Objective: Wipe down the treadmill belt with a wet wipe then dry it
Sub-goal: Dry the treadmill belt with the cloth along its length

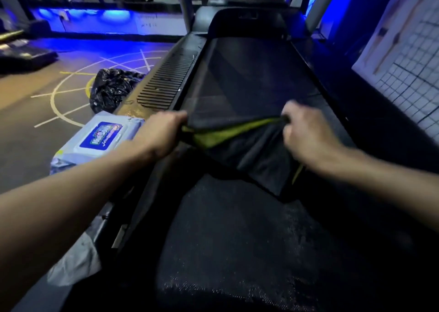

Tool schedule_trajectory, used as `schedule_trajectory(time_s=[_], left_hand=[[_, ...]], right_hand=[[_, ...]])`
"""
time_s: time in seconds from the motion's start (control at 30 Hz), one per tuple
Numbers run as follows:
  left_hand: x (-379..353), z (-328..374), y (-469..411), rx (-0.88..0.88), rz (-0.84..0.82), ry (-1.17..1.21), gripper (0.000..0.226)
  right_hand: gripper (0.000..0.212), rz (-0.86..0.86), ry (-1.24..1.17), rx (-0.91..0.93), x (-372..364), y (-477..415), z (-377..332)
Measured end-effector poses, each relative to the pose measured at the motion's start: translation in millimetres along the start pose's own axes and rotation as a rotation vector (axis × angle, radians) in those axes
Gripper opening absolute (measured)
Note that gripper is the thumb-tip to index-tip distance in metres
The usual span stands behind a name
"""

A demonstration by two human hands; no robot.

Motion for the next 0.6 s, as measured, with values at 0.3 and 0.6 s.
schedule_trajectory(time_s=[0.3,0.6], left_hand=[[54.6,26.4,-9.4,-0.154,0.207,0.043,0.021],[-13.1,8.4,73.9,-0.15,-0.498,0.01,0.013]], right_hand=[[0.028,0.101,0.127,0.461,38.6,-13.0,21.8],[0.027,-1.161,0.147,0.361,-17.8,74.2,31.6]])
Point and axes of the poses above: each hand's wrist, its own y-axis away from the middle knuckle, its own x-axis out of the back of the hand, z = x × y, the point moved 2 cm from there along -y, towards the middle knuckle, and after that the axes turned 5 degrees about x, right-handed, at the moved point
